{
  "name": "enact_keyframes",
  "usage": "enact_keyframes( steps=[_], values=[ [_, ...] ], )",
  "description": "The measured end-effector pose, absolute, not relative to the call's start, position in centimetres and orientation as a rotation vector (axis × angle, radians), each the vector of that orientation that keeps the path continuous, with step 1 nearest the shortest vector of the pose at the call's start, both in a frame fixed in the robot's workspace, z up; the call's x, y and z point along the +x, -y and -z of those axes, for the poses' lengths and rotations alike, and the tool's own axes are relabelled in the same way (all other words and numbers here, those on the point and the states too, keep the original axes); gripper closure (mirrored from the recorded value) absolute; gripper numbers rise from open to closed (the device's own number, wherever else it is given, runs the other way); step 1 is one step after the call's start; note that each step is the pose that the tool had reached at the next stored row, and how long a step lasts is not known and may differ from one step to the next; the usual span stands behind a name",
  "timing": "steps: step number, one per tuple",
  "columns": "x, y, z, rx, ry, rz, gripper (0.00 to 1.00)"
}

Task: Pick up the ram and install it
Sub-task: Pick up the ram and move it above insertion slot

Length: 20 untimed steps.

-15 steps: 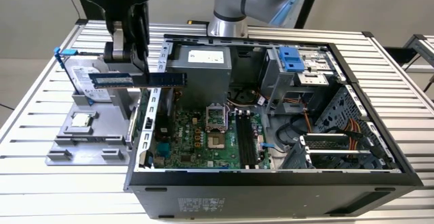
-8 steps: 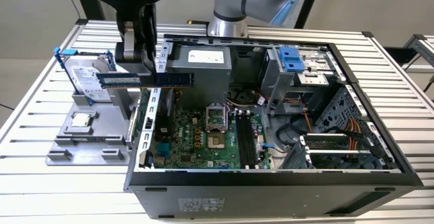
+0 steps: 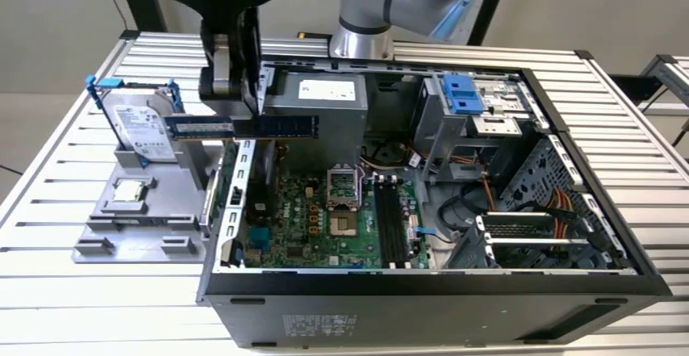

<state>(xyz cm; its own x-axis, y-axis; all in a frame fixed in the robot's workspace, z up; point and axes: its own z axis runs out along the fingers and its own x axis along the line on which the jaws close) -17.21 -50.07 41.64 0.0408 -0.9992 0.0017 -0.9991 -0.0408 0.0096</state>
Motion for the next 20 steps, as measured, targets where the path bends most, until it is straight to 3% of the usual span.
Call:
enact_keyframes(
  steps=[20],
  values=[
    [-16.1, 50.0, -41.5, 2.26, 2.17, 0.008, 1.0]
  ],
)
